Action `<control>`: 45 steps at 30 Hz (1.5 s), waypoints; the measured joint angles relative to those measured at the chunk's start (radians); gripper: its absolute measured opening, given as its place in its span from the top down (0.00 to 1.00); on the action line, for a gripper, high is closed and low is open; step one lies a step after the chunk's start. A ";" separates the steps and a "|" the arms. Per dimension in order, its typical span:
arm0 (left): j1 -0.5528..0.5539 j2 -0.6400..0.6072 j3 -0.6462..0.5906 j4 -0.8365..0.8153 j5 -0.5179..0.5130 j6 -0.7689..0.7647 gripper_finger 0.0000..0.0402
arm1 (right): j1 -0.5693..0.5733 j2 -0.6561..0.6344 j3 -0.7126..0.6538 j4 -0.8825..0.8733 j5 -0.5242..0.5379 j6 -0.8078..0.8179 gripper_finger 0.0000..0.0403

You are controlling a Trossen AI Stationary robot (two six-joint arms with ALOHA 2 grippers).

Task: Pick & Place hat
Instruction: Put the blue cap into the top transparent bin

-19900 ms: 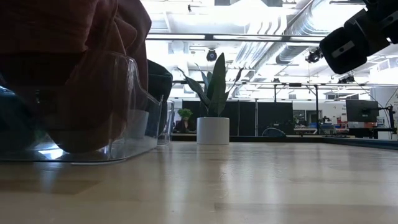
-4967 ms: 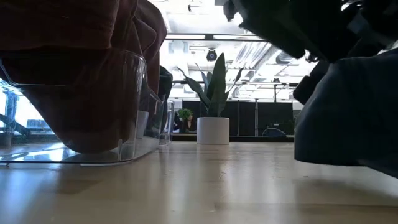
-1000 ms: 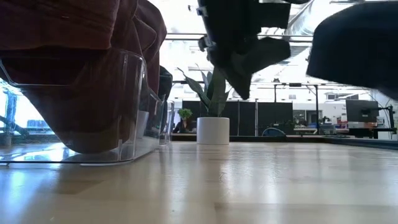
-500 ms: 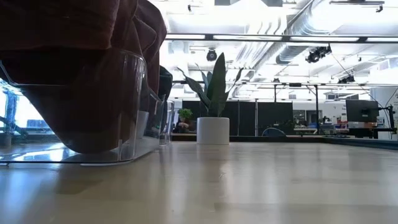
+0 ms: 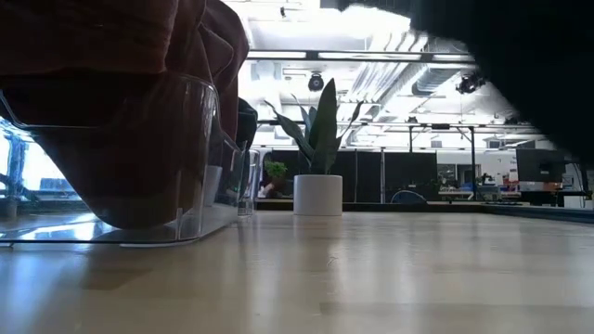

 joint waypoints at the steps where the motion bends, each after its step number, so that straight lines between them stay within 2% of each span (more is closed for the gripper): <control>1: 0.028 0.003 -0.043 0.043 0.050 -0.004 1.00 | 0.002 0.009 0.000 -0.027 0.020 0.023 0.98; 7: 0.139 0.006 -0.269 0.359 0.246 -0.019 1.00 | 0.024 0.049 -0.036 -0.100 0.147 0.165 0.99; 10: 0.151 0.006 -0.302 0.434 0.341 -0.021 1.00 | 0.025 0.058 -0.072 -0.108 0.153 0.209 0.99; 13: 0.114 0.003 -0.301 0.531 0.409 0.011 1.00 | 0.025 0.057 -0.101 -0.099 0.150 0.221 0.98; 15: 0.069 0.003 -0.301 0.584 0.410 0.054 1.00 | 0.025 0.057 -0.113 -0.094 0.139 0.222 0.97; 19: 0.000 0.003 -0.298 0.641 0.344 0.110 1.00 | 0.025 0.057 -0.116 -0.088 0.109 0.201 0.98; 22: -0.024 0.004 -0.270 0.635 0.296 0.094 1.00 | 0.026 0.057 -0.116 -0.055 0.075 0.148 0.99; 25: -0.028 0.007 -0.247 0.646 0.312 0.067 0.99 | 0.025 0.057 -0.116 -0.003 0.036 0.085 0.98; 29: -0.008 0.037 -0.250 0.612 0.432 -0.058 0.88 | 0.023 0.057 -0.116 0.014 0.025 0.051 0.98; 33: 0.018 0.078 -0.239 0.684 0.560 -0.164 0.71 | 0.007 0.057 -0.116 0.013 0.025 0.033 0.99; 36: 0.020 0.106 -0.253 0.636 0.646 -0.240 0.57 | -0.009 0.057 -0.116 0.015 0.020 0.033 0.97; 39: 0.019 0.172 -0.240 0.740 0.741 -0.295 0.45 | -0.020 0.057 -0.117 0.017 0.003 0.033 0.96; 40: 0.019 0.175 -0.246 0.705 0.782 -0.304 0.41 | -0.022 0.057 -0.117 0.016 0.000 0.033 0.96; 43: 0.011 0.189 -0.252 0.724 0.929 -0.332 0.35 | -0.024 0.055 -0.117 0.009 0.006 0.026 0.97; 45: 0.002 0.207 -0.241 0.789 0.952 -0.332 0.34 | -0.024 0.054 -0.117 0.008 0.008 0.015 0.98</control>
